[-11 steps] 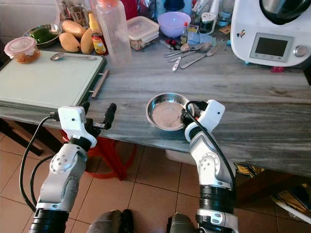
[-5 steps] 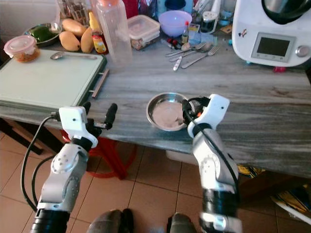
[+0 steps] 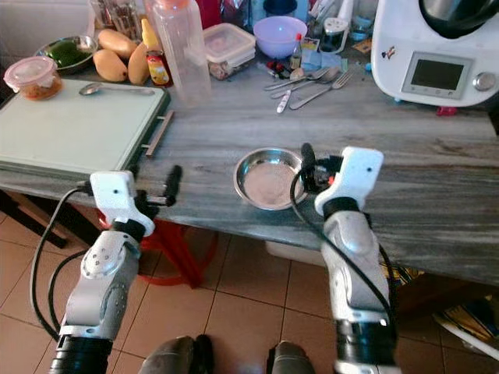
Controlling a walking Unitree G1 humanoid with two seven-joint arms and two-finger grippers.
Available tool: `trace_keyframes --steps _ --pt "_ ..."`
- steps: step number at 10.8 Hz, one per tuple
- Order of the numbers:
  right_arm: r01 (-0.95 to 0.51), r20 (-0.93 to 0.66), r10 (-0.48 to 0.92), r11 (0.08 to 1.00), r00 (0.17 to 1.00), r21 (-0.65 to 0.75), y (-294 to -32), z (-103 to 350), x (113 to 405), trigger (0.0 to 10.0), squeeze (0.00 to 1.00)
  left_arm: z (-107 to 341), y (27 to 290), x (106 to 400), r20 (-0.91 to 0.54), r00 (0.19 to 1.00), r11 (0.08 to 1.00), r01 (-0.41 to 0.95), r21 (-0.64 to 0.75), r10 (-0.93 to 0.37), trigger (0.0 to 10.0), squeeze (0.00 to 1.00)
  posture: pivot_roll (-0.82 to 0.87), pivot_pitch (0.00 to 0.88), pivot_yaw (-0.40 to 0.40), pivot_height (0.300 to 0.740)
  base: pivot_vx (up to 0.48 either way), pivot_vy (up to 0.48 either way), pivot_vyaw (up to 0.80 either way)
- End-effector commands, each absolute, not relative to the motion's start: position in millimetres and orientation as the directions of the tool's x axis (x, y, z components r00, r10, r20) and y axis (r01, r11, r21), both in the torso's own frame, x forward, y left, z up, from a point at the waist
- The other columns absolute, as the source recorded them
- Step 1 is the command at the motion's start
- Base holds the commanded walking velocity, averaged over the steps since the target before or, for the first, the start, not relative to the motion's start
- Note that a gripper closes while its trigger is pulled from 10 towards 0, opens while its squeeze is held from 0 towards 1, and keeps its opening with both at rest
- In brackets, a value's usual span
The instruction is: Setting the table
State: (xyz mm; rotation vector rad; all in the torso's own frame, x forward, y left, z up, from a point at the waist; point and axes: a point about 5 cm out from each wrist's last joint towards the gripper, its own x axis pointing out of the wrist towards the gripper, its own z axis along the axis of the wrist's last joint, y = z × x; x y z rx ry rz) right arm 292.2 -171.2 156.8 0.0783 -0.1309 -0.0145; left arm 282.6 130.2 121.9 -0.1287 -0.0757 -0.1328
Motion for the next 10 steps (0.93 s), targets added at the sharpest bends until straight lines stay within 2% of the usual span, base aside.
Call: trace_keyframes --steps 1,2,3,9,10 --pt "-0.019 0.169 0.014 0.999 0.986 0.033 -166.8 159.3 288.6 10.0 1.00 120.4 131.1 282.7 0.071 0.990 0.985 0.130 -0.113 -0.122 10.0 0.00 -0.07 0.111 0.049 0.740 0.000 0.000 0.00" --pt "-0.030 0.199 0.033 0.999 0.980 -0.019 -165.4 158.3 285.0 10.0 1.00 121.6 129.0 282.8 0.077 0.988 0.984 0.143 -0.108 -0.135 10.0 0.00 -0.07 0.112 0.052 0.740 0.000 0.000 0.00" --pt "-0.012 0.196 0.023 0.998 0.980 -0.057 -166.5 156.5 283.6 10.0 0.00 122.6 129.3 284.2 0.077 0.988 0.984 0.142 -0.107 -0.134 10.0 0.00 -0.07 0.113 0.053 0.740 0.000 0.000 0.00" --pt "0.013 0.188 0.006 0.995 0.982 -0.099 -173.0 151.1 279.4 10.0 0.00 121.1 126.2 282.5 0.069 0.988 0.983 0.144 -0.117 -0.137 10.0 0.00 -0.08 0.116 0.046 0.740 0.000 0.000 0.00" --pt "0.017 0.181 0.000 0.996 0.983 -0.089 -173.3 149.9 279.1 10.0 0.00 121.1 126.6 282.9 0.068 0.988 0.983 0.142 -0.117 -0.135 10.0 0.00 -0.08 0.116 0.047 0.740 -0.251 0.000 0.00"
